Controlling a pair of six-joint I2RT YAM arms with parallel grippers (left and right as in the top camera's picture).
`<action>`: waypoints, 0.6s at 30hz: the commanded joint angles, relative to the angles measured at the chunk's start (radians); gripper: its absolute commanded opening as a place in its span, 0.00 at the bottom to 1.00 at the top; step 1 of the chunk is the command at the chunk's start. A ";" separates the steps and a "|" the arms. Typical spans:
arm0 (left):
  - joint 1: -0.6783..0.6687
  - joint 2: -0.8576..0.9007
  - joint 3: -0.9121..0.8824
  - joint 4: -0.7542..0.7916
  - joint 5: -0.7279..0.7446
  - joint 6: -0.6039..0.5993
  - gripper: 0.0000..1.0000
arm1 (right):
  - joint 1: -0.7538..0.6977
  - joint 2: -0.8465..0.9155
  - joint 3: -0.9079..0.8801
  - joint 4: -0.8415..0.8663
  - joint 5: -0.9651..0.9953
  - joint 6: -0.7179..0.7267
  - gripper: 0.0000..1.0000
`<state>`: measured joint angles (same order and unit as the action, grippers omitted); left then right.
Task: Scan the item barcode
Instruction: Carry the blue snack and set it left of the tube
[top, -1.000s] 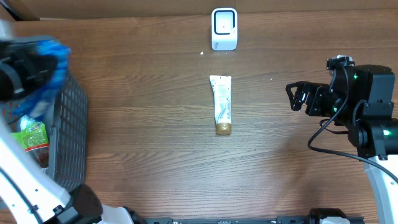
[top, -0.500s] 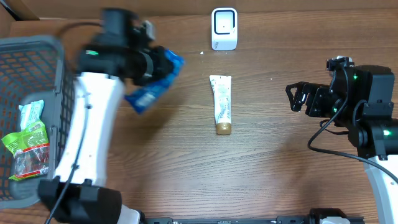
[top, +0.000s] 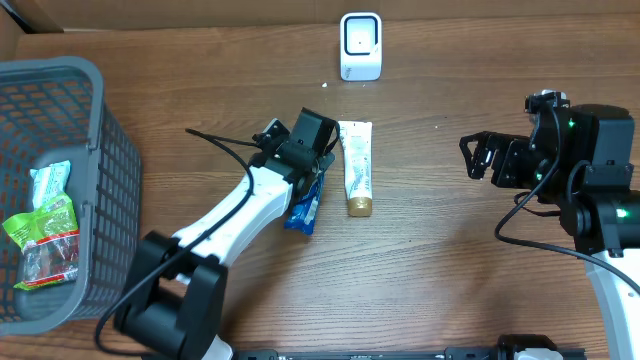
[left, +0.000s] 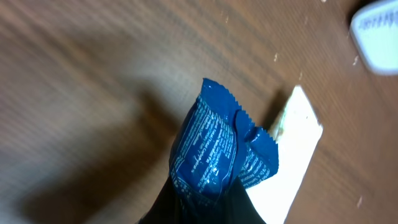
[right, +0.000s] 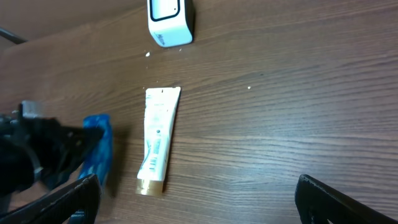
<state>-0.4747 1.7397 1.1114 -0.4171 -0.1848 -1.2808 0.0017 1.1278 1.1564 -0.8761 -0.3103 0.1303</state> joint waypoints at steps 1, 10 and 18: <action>-0.002 0.090 -0.008 0.125 -0.077 -0.085 0.04 | 0.003 -0.003 0.029 0.003 -0.006 -0.004 1.00; -0.002 0.130 0.010 0.339 -0.077 0.227 0.89 | 0.003 -0.003 0.029 -0.007 -0.006 -0.005 1.00; 0.008 -0.155 0.167 0.088 -0.077 0.768 1.00 | 0.003 -0.003 0.029 -0.001 -0.006 -0.005 1.00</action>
<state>-0.4736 1.7557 1.1736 -0.2638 -0.2375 -0.8146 0.0017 1.1278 1.1568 -0.8829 -0.3099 0.1307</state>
